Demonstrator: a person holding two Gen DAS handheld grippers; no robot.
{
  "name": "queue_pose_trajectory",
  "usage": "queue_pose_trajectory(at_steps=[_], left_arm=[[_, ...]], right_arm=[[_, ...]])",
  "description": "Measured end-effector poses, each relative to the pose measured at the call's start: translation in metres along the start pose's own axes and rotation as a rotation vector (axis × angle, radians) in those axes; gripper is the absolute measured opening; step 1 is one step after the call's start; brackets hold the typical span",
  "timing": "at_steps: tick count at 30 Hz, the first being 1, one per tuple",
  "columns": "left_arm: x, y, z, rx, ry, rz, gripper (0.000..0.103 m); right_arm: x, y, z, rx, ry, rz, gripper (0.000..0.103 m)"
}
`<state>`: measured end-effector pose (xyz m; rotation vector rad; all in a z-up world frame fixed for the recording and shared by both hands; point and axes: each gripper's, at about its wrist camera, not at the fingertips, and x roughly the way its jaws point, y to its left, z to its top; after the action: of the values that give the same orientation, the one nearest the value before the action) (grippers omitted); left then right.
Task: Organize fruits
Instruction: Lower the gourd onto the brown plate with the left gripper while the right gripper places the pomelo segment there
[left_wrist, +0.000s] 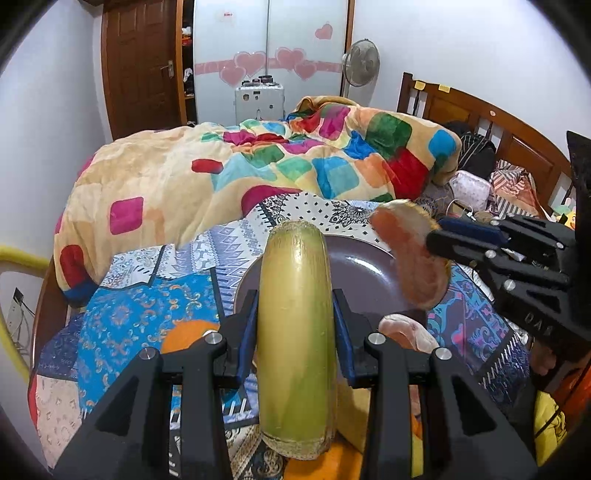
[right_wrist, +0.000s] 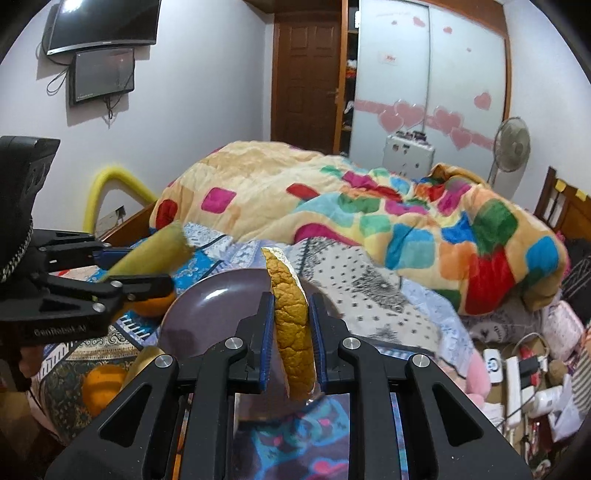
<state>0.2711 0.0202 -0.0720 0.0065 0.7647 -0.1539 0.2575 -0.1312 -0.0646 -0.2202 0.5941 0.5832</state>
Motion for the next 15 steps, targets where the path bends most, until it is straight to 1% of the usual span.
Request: queue_pose_trajectory(at_steps=[3,6,11,15], left_arm=[[0.013,-0.001,0.002,0.007,0.021,0.008,0.037],[0.025,-0.001,0.003,0.004,0.035,0.007,0.037],[0.042,-0.001,0.003,-0.002,0.058,0.004,0.037],[0.055,0.0,0.003,-0.001,0.082,0.006,0.037]], right_arm=[[0.015,0.001,-0.001,0.006,0.037,0.035,0.017],[0.028,0.0,-0.002,0.013,0.061,0.051,0.017],[0.038,-0.001,0.001,0.017,0.062,0.036,0.017],[0.042,0.003,0.005,-0.027,0.05,-0.023,0.018]])
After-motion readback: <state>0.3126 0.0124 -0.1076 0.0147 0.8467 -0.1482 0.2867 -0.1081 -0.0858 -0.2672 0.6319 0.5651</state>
